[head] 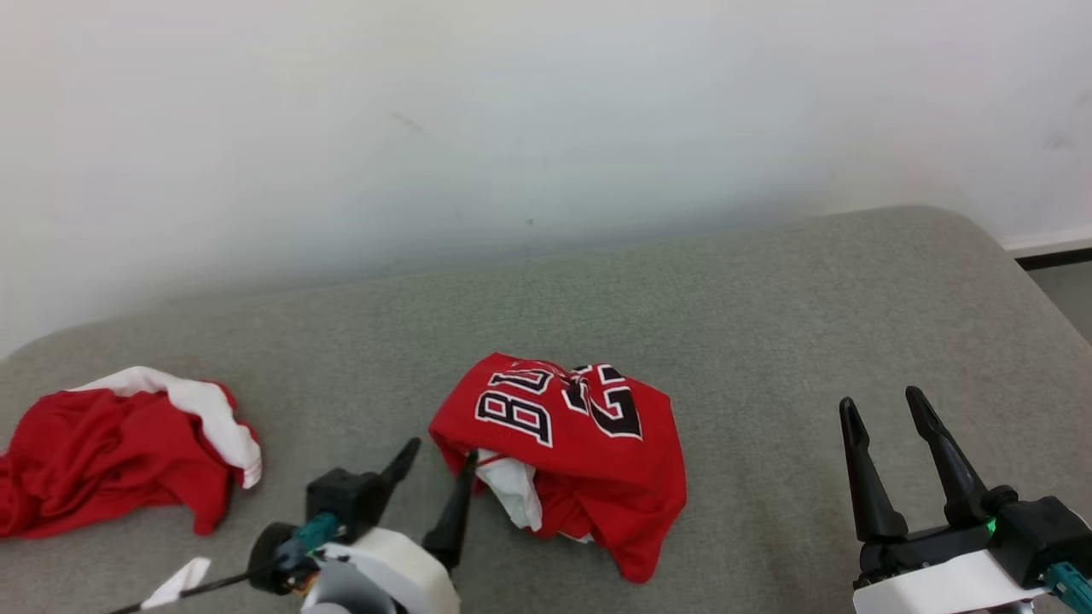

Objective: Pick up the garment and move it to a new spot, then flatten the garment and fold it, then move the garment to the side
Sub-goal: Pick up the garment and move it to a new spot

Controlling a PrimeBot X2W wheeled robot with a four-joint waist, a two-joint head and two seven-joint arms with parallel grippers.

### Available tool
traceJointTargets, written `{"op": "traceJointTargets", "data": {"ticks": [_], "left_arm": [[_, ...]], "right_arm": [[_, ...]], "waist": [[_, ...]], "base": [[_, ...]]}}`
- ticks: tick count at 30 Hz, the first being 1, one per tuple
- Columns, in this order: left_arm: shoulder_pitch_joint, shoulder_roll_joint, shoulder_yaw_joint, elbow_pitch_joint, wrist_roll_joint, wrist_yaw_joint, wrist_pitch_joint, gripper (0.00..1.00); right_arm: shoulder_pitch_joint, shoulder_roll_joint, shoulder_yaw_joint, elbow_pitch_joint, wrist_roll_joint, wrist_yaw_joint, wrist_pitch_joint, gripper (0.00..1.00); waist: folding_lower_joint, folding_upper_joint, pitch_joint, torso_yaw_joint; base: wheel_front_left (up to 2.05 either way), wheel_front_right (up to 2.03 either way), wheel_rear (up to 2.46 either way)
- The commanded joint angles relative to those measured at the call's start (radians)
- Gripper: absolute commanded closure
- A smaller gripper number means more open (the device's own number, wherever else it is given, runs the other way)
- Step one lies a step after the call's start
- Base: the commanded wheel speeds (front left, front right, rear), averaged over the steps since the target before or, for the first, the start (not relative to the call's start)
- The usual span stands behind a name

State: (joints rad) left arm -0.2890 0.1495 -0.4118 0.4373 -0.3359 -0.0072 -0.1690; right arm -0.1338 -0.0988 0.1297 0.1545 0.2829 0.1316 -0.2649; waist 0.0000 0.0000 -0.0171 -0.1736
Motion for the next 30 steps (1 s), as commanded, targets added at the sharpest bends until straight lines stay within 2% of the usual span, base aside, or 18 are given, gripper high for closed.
{"op": "traceJointTargets", "data": {"ticks": [1,11,16,21,30], "left_arm": [[0.021,0.014,0.013,-0.028,-0.012,0.01,-0.012,0.0],[0.166,0.048,0.136,-0.228,-0.025,0.133,-0.085,0.0],[0.233,0.035,0.208,-0.293,-0.012,0.165,-0.096,0.0],[0.299,0.005,0.28,-0.364,0.034,0.16,-0.096,0.0],[0.343,-0.059,0.344,-0.381,0.105,0.102,-0.096,0.0]], "right_arm": [[0.016,-0.008,0.0,-0.004,-0.009,-0.002,0.001,0.0],[0.034,-0.018,0.01,-0.011,-0.002,-0.002,0.001,0.0],[0.049,-0.019,0.009,-0.018,0.002,-0.002,0.001,0.0],[0.057,-0.021,0.025,-0.016,0.014,-0.002,0.001,0.0],[0.061,-0.033,0.056,-0.022,0.043,-0.002,0.001,0.0]], "waist": [[0.0,0.0,-0.007,0.011],[0.0,0.0,-0.01,0.005],[0.0,0.0,-0.004,-0.009],[0.0,0.0,0.002,-0.015],[0.0,0.0,0.01,-0.004]], "base": [[0.0,0.0,0.0],[0.0,0.0,0.0],[0.0,0.0,0.0],[0.0,0.0,0.0],[0.0,0.0,0.0]]}}
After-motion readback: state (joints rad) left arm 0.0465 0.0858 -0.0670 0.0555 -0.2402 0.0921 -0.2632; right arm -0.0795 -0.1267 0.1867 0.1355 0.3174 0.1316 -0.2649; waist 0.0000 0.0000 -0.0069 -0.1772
